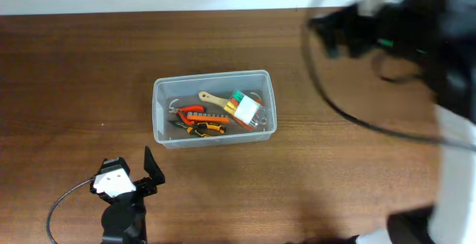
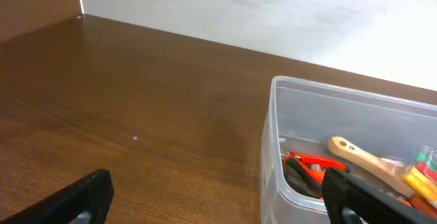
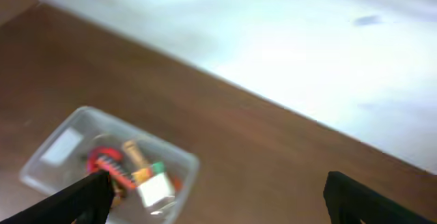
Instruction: Pack container
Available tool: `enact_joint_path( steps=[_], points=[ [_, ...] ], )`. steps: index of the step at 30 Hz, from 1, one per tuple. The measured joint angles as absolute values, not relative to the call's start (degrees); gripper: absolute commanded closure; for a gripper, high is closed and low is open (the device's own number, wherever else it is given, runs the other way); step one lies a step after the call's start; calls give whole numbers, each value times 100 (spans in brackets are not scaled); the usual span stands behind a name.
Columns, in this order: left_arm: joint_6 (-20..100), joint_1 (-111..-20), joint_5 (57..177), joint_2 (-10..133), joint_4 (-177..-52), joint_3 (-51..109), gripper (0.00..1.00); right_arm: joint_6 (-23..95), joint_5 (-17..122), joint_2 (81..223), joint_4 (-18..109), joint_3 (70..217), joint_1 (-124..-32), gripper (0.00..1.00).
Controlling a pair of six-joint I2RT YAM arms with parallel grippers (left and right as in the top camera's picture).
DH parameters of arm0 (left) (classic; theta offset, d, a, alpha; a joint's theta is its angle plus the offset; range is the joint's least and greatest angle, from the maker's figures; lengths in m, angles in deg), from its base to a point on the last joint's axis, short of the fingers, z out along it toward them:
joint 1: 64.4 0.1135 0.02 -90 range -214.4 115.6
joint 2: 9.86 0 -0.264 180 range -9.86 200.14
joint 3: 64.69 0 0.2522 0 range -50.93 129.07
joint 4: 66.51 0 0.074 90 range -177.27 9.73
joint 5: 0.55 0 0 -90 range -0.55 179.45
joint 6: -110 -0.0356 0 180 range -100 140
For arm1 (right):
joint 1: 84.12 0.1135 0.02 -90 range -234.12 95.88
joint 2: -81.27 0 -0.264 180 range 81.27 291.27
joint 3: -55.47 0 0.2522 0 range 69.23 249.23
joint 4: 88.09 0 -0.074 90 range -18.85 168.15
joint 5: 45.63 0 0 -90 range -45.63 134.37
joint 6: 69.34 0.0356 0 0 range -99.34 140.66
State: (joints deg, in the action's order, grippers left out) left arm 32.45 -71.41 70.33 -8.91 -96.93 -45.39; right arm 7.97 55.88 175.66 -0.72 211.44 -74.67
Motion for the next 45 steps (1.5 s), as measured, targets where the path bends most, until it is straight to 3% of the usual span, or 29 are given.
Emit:
enact_joint_path(
  steps=[6,15,21,28,34,45],
  points=[
    [3245,-7141,7033,-891,-9693,-4539,1,644,5612,15612,299,19568,-8061,2],
    [3245,-7141,7035,-891,-9689,-4539,1,620,5656,11918,876,15142,-8072,2],
    [3245,-7141,7035,-889,-9691,-4539,1,622,5726,10161,2544,12089,-8072,2],
    [3245,-7141,7031,-891,-9693,-4539,1,622,6226,9169,4489,9289,-8072,2],
    [3245,-7141,7031,-891,-9693,-4539,1,624,6408,8836,5173,8268,-8072,2],
    [3245,-7141,7033,-891,-9693,-4539,1,624,6486,8211,5246,7735,-8072,2]
  ],
)
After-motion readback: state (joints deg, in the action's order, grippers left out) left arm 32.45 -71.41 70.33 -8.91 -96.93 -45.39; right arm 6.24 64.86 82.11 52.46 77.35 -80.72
